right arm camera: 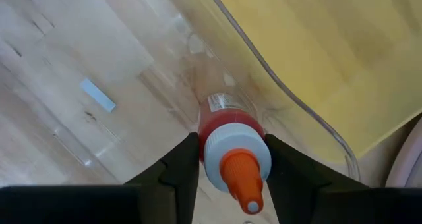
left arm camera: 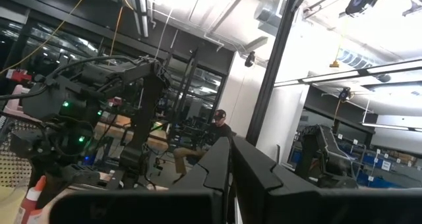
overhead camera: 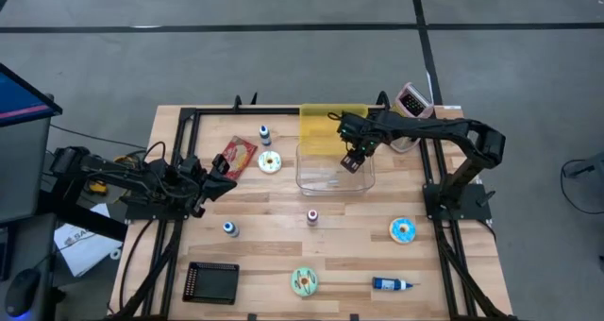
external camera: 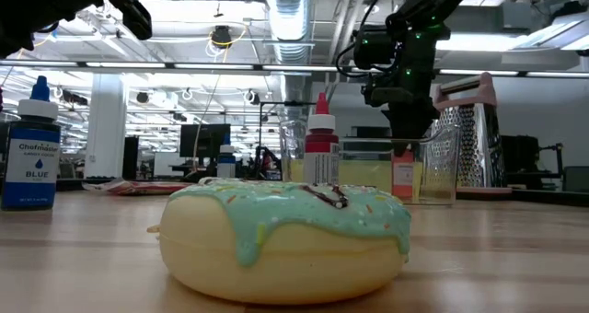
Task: Pick & Place Food Item
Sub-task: Put the orange food coloring bottle into the transparent bin
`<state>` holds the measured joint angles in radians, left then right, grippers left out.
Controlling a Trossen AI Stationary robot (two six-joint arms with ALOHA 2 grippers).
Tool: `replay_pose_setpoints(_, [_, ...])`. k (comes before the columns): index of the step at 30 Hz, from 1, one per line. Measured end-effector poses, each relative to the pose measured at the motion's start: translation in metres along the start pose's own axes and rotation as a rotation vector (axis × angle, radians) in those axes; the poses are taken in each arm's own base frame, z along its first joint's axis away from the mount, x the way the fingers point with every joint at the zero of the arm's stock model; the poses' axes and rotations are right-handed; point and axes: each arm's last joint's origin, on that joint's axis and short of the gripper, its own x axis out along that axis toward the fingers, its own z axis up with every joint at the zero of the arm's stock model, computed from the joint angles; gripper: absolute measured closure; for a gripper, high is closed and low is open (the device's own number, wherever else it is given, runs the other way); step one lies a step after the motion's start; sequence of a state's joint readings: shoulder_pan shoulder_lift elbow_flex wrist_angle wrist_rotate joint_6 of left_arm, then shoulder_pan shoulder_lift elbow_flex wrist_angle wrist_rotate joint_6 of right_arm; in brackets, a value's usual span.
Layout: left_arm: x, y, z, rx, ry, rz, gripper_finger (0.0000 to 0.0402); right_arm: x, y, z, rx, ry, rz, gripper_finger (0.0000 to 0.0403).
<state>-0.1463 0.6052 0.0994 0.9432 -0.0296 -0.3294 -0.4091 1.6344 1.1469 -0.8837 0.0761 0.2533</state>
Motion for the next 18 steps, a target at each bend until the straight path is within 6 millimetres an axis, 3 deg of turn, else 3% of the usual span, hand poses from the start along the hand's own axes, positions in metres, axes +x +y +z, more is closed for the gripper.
replay_pose_setpoints(8, [0.0, 0.0, 0.0, 0.0, 0.0, 0.0, 0.039, 0.0001, -0.002, 0.0003, 0.006, 0.0, -0.01, 0.0186])
replay_pose_setpoints(18, [0.0, 0.0, 0.0, 0.0, 0.0, 0.0, 0.039, 0.0002, -0.0042, 0.0012, 0.012, -0.008, -0.031, 0.0176])
